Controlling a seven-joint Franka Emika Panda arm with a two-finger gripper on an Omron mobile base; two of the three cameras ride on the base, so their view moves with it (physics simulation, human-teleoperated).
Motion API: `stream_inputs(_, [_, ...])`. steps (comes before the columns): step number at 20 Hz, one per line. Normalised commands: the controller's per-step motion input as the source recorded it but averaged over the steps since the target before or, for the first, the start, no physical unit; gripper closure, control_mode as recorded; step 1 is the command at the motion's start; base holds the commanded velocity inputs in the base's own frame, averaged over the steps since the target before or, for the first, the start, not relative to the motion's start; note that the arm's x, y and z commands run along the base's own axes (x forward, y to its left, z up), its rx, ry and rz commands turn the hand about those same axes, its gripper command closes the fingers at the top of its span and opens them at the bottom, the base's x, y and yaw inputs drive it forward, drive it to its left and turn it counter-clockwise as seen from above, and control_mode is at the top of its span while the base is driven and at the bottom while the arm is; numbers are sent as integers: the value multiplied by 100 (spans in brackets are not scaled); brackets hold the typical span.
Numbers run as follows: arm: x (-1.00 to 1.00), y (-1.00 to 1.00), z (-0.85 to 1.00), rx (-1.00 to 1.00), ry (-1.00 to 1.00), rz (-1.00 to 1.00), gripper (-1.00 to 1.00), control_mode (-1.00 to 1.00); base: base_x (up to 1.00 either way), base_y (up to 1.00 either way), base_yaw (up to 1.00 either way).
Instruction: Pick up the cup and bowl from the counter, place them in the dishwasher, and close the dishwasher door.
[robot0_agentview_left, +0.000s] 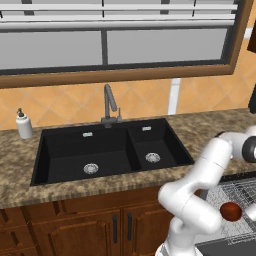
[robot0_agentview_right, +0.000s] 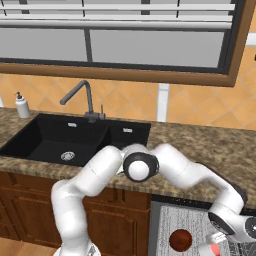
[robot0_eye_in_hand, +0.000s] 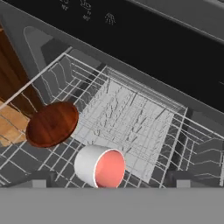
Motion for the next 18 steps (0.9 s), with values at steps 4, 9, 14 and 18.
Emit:
stream_inputs(4, [-15, -3, 23, 12, -20, -9, -100, -100, 0, 0, 0])
stream_inputs(9, [-18, -5, 18, 11, -23, -6, -100, -100, 0, 0, 0])
stream_inputs(14, [-66, 1, -2, 4, -24, -3, -100, -100, 0, 0, 0])
stream_inputs(18, [-100, 1, -5, 4, -45, 0, -100, -100, 0, 0, 0])
